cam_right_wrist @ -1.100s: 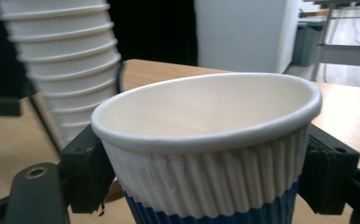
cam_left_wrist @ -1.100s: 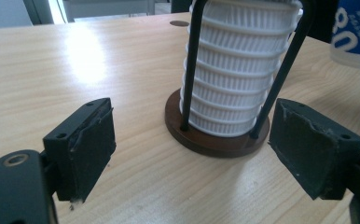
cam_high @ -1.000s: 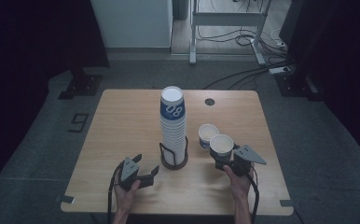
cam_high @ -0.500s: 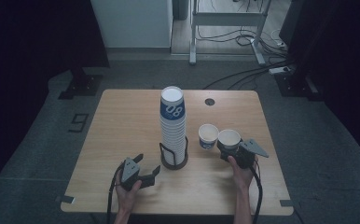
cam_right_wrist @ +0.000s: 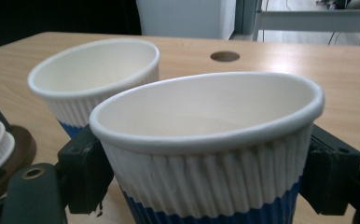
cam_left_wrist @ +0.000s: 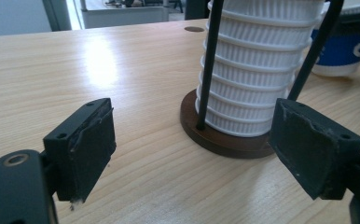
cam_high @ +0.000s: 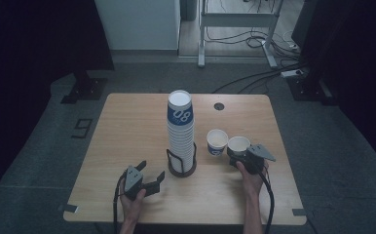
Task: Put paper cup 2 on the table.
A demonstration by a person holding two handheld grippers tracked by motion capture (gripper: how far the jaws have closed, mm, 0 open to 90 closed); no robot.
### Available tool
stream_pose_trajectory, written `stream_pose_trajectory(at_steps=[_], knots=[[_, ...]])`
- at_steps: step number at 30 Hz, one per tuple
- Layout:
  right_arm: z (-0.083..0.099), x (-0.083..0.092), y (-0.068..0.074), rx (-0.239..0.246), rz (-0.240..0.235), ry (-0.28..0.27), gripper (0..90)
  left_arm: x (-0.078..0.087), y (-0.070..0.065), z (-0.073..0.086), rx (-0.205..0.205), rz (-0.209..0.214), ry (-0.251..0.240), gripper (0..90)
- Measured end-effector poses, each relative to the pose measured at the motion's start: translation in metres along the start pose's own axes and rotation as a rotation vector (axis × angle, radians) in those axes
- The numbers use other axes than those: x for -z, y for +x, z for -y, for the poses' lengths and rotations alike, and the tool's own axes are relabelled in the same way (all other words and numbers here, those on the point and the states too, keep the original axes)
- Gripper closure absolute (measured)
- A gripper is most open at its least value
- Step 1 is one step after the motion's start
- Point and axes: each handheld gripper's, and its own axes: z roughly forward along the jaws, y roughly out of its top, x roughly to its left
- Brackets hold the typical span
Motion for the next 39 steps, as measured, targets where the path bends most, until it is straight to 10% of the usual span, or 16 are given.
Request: stream_pose_trajectory(at_steps=[27, 39], knots=[[0.011, 0.016, -0.008, -0.035, 0.063, 0.123, 13.2, 0.0, 0.0, 0.0, 0.005, 0.0, 0.001, 14.4], [0.015, 0.04, 0.004, -0.073, 0.082, 0.081, 12.8, 0.0, 0.0, 0.0, 0.013, -0.022, 0.007, 14.3]])
